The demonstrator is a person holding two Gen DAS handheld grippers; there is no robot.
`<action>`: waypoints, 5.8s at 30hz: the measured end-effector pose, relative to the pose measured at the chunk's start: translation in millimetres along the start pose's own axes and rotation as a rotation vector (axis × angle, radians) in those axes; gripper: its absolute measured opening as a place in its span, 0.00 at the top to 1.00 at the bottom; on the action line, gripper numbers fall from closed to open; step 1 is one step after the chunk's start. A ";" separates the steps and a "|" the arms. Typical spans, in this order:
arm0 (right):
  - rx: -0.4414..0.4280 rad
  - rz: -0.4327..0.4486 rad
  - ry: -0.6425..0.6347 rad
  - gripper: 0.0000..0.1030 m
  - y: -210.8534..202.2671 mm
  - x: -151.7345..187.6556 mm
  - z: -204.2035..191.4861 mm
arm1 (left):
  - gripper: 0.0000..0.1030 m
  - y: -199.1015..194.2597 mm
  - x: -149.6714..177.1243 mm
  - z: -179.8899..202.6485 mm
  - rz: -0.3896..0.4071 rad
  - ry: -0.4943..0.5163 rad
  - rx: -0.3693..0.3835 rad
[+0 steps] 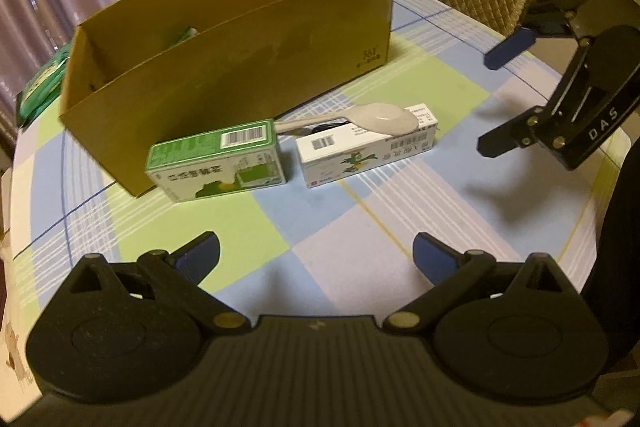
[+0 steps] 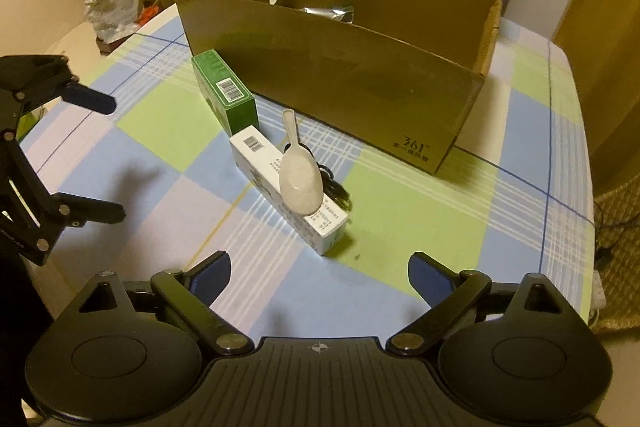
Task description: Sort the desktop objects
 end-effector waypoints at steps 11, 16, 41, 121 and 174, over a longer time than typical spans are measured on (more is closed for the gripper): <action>-0.048 -0.023 -0.049 0.24 29.7 -11.6 4.9 | 0.07 27.8 -12.7 7.2 0.003 0.089 0.044; -0.065 -0.039 -0.072 0.30 44.9 -15.2 5.7 | 0.07 36.3 -14.3 5.9 0.002 0.084 0.054; -0.309 -0.171 0.360 0.78 63.4 -3.8 -9.8 | 0.07 9.5 14.9 -7.7 0.003 -0.004 0.042; 0.103 0.052 0.235 0.71 45.0 51.6 -47.0 | 0.70 18.6 34.6 20.9 -0.014 -0.312 -0.047; 0.133 0.231 0.175 0.72 16.5 47.9 -58.8 | 0.80 10.6 34.5 18.8 0.013 -0.357 -0.049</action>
Point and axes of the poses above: each gripper's, at about its wrist camera, not at the fingertips, and y roughly the way its jaws point, z to its right, x to its underside, the point moved 6 cm from there along y, roughly the way its jaws point, and after that the axes turned 4 degrees about -x, right-handed, at the moved point
